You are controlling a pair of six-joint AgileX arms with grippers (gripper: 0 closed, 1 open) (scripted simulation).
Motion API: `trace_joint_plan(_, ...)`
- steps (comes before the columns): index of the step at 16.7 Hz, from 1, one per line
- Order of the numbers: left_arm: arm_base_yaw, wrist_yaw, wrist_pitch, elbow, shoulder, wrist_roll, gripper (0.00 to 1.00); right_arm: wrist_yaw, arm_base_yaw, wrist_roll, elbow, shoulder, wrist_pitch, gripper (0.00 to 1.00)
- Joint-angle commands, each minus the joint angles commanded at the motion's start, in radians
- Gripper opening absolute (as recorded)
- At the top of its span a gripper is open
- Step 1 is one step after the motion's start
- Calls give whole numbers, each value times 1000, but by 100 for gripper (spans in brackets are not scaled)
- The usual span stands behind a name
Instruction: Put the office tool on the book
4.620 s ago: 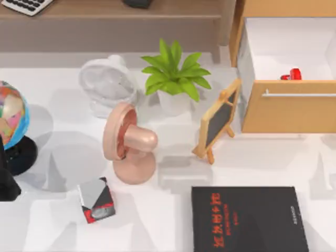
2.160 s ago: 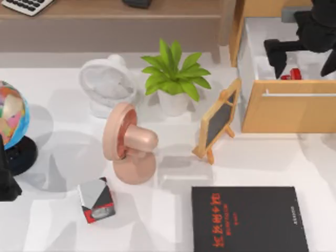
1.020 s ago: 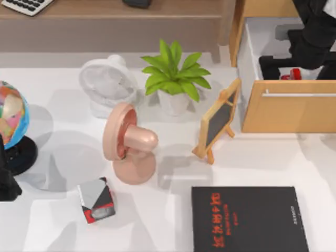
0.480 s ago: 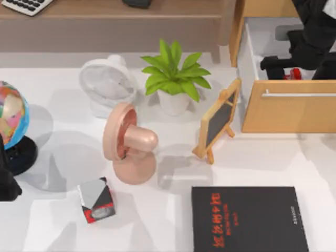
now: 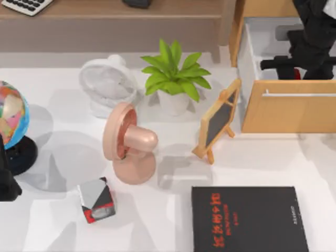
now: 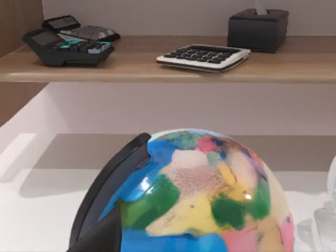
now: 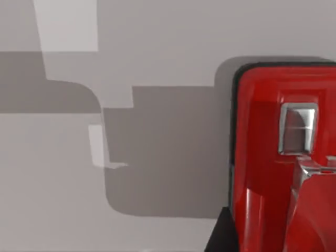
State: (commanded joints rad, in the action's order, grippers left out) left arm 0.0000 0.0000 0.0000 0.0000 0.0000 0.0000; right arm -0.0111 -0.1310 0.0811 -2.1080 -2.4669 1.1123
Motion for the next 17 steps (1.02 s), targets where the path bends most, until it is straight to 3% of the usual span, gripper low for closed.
trace_joint_plan(11,0,0,0,0,0,0,100,0,-2,0,-2,14,3,0)
trace_joint_plan(17,0,0,0,0,0,0,100,-13,-15,6,58,180,17,0)
